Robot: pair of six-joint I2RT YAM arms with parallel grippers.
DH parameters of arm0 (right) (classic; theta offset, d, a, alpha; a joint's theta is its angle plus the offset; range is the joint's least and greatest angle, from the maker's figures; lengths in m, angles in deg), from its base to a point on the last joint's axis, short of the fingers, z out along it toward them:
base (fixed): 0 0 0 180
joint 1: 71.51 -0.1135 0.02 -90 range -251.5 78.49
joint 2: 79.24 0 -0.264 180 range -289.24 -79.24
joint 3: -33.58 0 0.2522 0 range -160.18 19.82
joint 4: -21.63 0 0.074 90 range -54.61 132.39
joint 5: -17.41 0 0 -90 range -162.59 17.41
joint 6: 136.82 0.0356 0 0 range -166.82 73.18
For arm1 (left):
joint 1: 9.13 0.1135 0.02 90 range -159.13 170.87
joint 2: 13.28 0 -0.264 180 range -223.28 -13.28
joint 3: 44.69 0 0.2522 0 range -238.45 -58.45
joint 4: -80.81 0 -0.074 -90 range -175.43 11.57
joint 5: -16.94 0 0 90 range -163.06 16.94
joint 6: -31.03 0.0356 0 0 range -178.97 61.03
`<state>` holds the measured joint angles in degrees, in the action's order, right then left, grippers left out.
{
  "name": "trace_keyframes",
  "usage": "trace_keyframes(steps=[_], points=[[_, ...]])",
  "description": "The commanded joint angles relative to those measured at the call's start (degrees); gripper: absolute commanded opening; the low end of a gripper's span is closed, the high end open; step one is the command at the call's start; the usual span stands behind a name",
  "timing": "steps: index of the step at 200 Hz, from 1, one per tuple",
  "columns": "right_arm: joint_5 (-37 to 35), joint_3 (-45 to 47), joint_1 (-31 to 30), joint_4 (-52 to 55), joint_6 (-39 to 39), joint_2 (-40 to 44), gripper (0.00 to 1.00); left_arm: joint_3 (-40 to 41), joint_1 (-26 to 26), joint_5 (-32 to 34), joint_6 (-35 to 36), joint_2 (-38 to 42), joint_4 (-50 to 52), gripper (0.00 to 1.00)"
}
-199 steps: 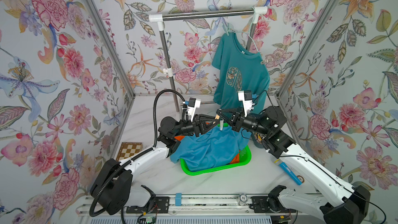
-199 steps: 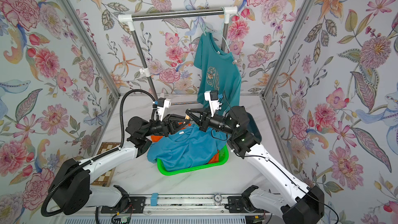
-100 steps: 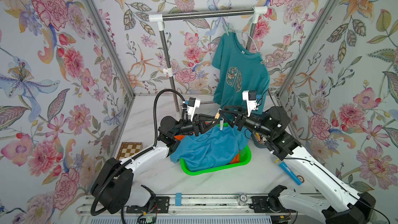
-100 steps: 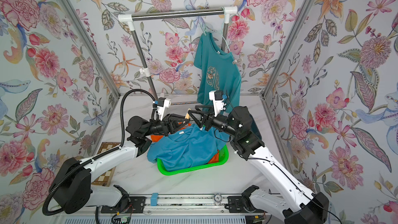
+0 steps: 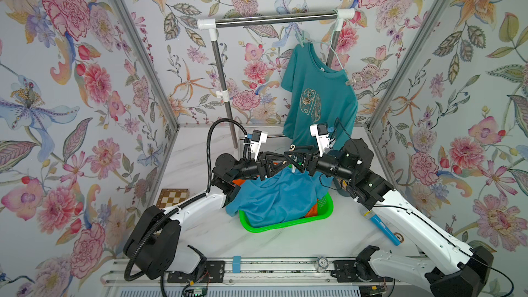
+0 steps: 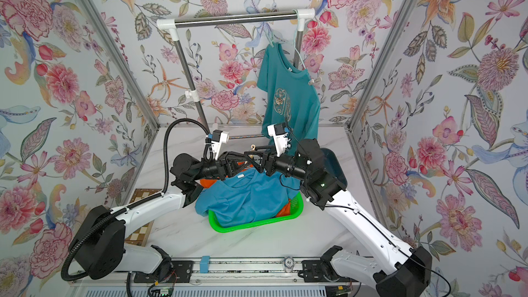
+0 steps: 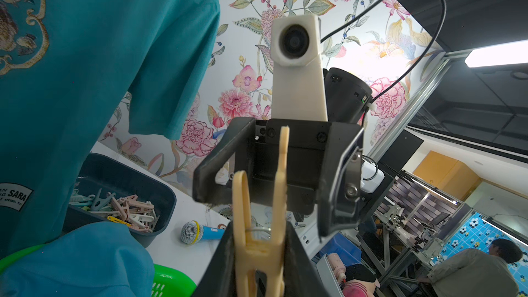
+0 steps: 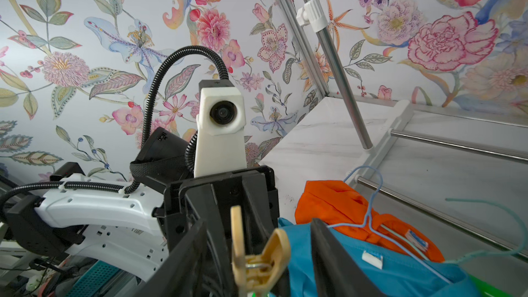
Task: Use clothespins to secure the t-shirt on both sides of the hanger
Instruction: Open the clothespin.
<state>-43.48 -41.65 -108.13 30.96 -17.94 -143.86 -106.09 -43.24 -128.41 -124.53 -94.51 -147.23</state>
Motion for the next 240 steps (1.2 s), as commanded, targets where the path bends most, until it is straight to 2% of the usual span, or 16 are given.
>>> trace_keyframes(steps=[1,15,36,52,76,98,117,129,131,133,168,178,191,202,214,240], points=[[1.8,-0.9,0.1,-0.9,0.5,-0.8,0.47,0.2,0.3,-1.7,-0.6,-0.1,-2.3,0.21],[2.1,-1.0,0.2,-1.8,0.9,-1.1,0.37,0.3,0.3,-1.7,-0.7,0.0,-2.3,0.21],[2.5,-1.2,0.4,-2.3,1.3,-1.5,0.34,0.4,0.4,-1.9,-0.6,0.2,-2.2,0.22],[2.7,-1.3,0.6,-2.3,1.3,-1.7,0.31,0.4,0.4,-2.1,-0.7,0.1,-2.1,0.28],[3.2,-1.0,0.7,-3.3,1.9,-1.8,0.17,0.4,0.6,-2.1,-0.9,0.2,-2.4,0.34],[3.4,-1.0,0.8,-3.8,2.2,-1.7,0.16,0.3,0.9,-2.1,-1.1,0.3,-2.7,0.35],[3.7,-1.2,1.2,-4.0,2.5,-1.7,0.16,0.4,1.1,-2.1,-1.6,0.3,-3.2,0.61],[3.9,-1.3,1.5,-4.2,2.8,-1.7,0.15,0.7,1.4,-2.2,-2.2,0.6,-3.6,0.84],[3.9,-1.3,1.7,-4.3,2.8,-1.7,0.14,0.7,1.3,-2.3,-2.2,0.7,-3.7,0.95],[3.9,-1.4,1.8,-4.5,2.8,-1.7,0.14,0.8,1.5,-2.3,-2.2,0.8,-3.7,0.99],[5.5,-4.2,5.5,-2.1,1.9,-1.2,0.13,3.3,5.1,-2.6,-0.4,5.2,0.2,1.00],[5.9,-5.6,7.0,-0.2,0.9,-0.9,0.13,4.2,7.3,-2.4,2.7,7.6,5.3,1.00],[6.5,-7.2,8.8,2.3,-0.3,-0.2,0.13,3.7,10.3,-0.6,13.8,11.6,20.4,1.00],[6.8,-8.3,10.1,4.3,-1.4,0.6,0.12,0.9,11.5,5.0,27.7,14.7,38.9,1.00],[6.9,-9.1,11.3,6.6,-2.8,1.8,0.12,-3.2,11.2,14.7,40.8,16.1,55.9,1.00],[6.8,-9.5,12.4,10.3,-4.7,3.9,0.12,-9.7,11.0,23.9,50.9,11.3,75.0,0.95]])
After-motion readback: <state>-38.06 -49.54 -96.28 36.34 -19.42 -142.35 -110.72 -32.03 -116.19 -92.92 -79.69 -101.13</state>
